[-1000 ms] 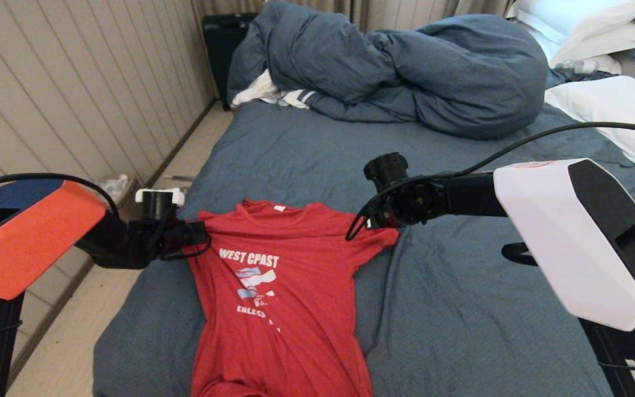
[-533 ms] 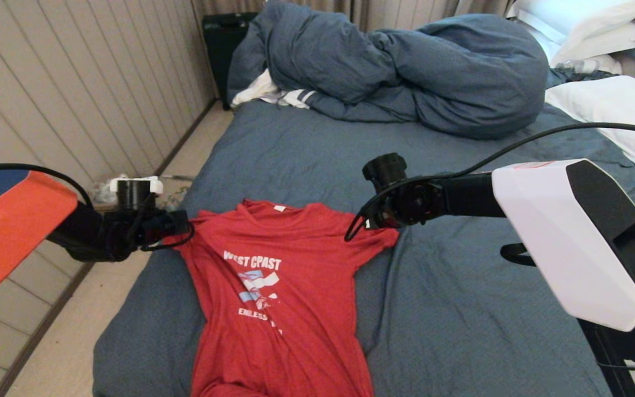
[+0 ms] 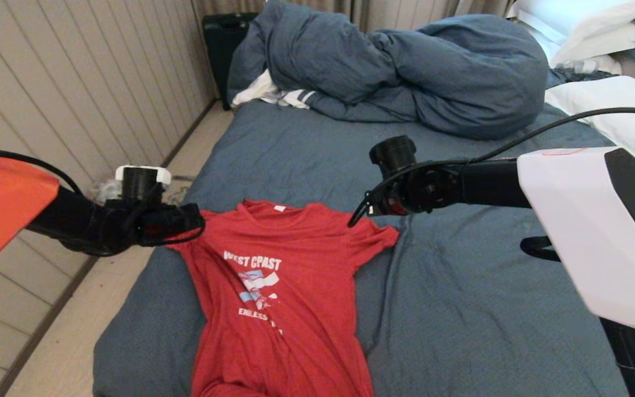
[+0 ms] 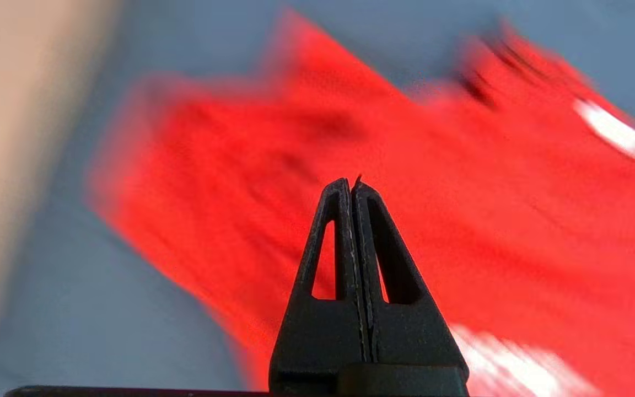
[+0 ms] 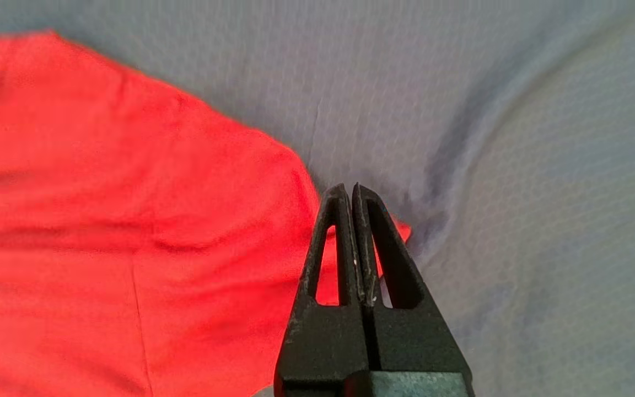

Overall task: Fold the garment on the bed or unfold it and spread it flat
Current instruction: Unford the red T-shirt

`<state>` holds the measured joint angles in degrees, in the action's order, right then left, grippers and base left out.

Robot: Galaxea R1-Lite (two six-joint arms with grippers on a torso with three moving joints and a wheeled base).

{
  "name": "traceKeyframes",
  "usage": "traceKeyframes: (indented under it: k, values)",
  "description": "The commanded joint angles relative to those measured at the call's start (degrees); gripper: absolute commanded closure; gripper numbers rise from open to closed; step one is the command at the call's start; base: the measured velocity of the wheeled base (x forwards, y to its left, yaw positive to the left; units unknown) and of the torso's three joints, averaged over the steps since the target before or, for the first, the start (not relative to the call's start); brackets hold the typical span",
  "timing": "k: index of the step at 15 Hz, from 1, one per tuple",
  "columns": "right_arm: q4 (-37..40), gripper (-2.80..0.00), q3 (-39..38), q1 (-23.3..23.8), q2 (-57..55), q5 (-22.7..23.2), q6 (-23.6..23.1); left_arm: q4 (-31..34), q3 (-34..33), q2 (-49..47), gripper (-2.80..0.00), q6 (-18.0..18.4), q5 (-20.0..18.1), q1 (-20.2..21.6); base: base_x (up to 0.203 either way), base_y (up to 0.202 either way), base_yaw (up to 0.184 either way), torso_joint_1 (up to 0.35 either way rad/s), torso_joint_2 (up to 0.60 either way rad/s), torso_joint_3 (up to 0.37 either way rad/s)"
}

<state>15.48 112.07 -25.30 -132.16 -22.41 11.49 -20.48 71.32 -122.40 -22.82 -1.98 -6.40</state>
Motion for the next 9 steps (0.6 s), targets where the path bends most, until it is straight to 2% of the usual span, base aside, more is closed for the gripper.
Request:
traceKeyframes:
  k: [1, 2, 5, 6, 9]
  values:
    - [-0.19, 0.0, 0.17, 0.25, 0.4, -0.09, -0.1, 4.27, 0.99, 3.1, 0.0, -2.61, -4.09, -0.51, 0.0, 0.0, 0.0, 0.0, 0.0, 0.0]
    - [-1.48, 0.0, 0.17, 0.41, -0.25, -0.13, -0.51, 6.11, 2.14, 2.6, 0.0, -3.33, -5.61, -0.53, 0.0, 0.0, 0.0, 0.0, 0.0, 0.0]
    - [-12.04, 0.0, 0.23, -0.1, -3.3, 0.96, -3.84, 6.46, 6.01, -1.0, 0.0, -3.42, -5.61, -0.54, 0.0, 0.0, 0.0, 0.0, 0.0, 0.0]
    - [-15.64, 0.0, 0.2, -0.8, -4.64, 1.95, -5.65, 6.89, 8.85, -2.08, 0.0, -3.34, -5.54, -0.49, 0.0, 0.0, 0.0, 0.0, 0.0, 0.0]
    - [-22.78, 0.0, 0.17, -1.7, -6.0, 7.6, -6.48, 8.68, 18.25, -5.76, 0.0, -2.57, -5.42, -0.38, 0.0, 0.0, 0.0, 0.0, 0.0, 0.0]
